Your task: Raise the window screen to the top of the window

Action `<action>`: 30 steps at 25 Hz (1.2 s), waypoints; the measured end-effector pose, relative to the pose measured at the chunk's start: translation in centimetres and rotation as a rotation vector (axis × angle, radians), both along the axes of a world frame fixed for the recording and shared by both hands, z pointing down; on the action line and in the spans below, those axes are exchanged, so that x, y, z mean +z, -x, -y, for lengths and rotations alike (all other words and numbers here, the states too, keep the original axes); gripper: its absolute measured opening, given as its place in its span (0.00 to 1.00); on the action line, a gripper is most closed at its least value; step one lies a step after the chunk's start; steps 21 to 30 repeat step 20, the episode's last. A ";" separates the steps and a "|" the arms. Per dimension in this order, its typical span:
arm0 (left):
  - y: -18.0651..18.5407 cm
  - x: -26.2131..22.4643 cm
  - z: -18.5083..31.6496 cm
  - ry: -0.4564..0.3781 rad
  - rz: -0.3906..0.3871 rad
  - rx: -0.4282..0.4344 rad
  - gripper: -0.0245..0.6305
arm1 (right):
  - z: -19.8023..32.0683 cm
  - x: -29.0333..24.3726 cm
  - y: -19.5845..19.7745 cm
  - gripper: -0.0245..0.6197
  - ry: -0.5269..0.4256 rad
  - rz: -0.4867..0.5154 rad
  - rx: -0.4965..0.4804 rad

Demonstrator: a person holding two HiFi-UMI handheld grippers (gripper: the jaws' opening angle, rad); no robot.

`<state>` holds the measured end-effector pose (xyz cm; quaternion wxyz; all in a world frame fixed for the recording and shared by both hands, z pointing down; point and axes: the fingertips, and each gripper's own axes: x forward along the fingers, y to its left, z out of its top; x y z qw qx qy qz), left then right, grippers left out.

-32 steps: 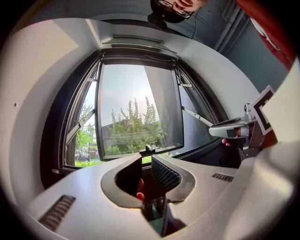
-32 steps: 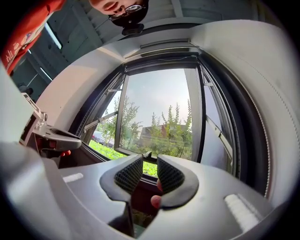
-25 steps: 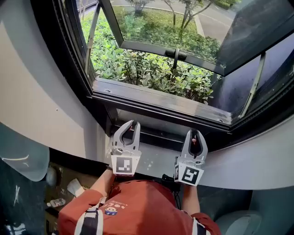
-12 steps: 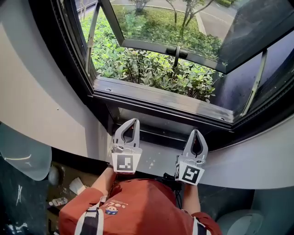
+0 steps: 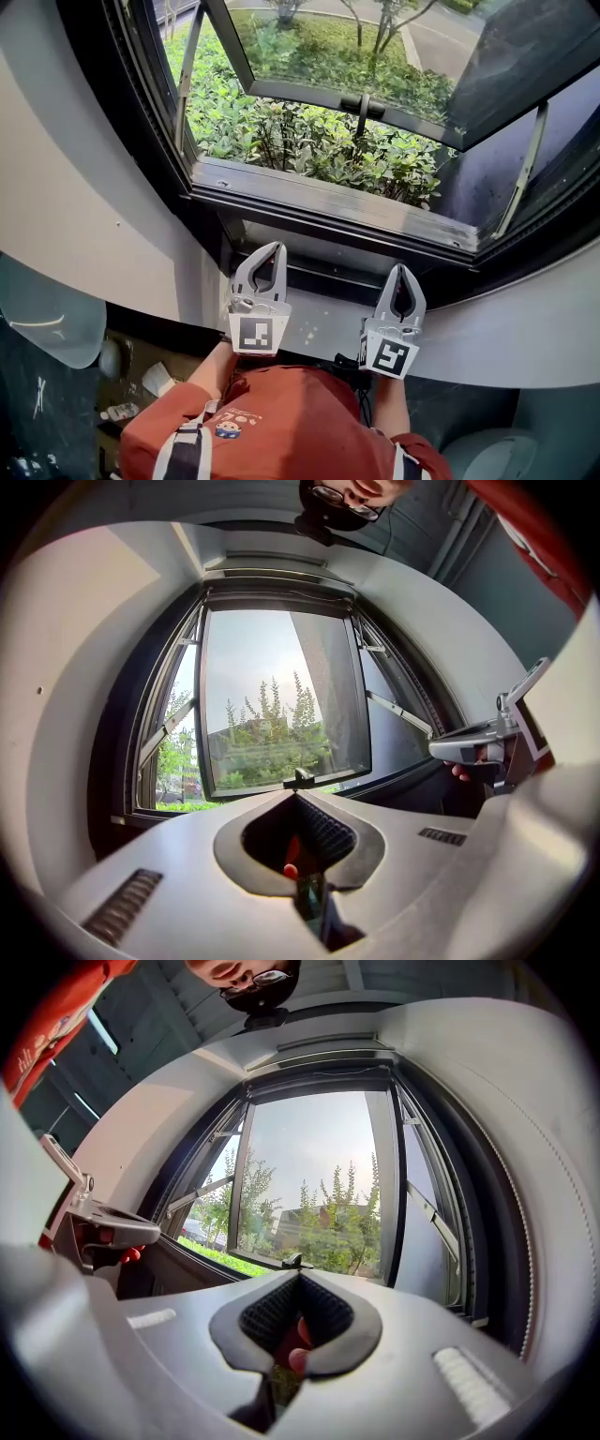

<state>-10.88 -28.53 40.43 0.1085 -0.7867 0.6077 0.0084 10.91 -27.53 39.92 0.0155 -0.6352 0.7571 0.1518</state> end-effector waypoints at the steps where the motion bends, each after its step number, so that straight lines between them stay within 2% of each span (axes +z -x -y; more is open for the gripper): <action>1: 0.0 0.0 0.0 0.002 0.002 0.001 0.05 | 0.0 0.0 0.0 0.05 0.001 -0.002 -0.001; 30: -0.6 -0.5 0.0 -0.015 -0.020 0.014 0.05 | 0.2 0.0 0.0 0.05 0.003 -0.015 -0.004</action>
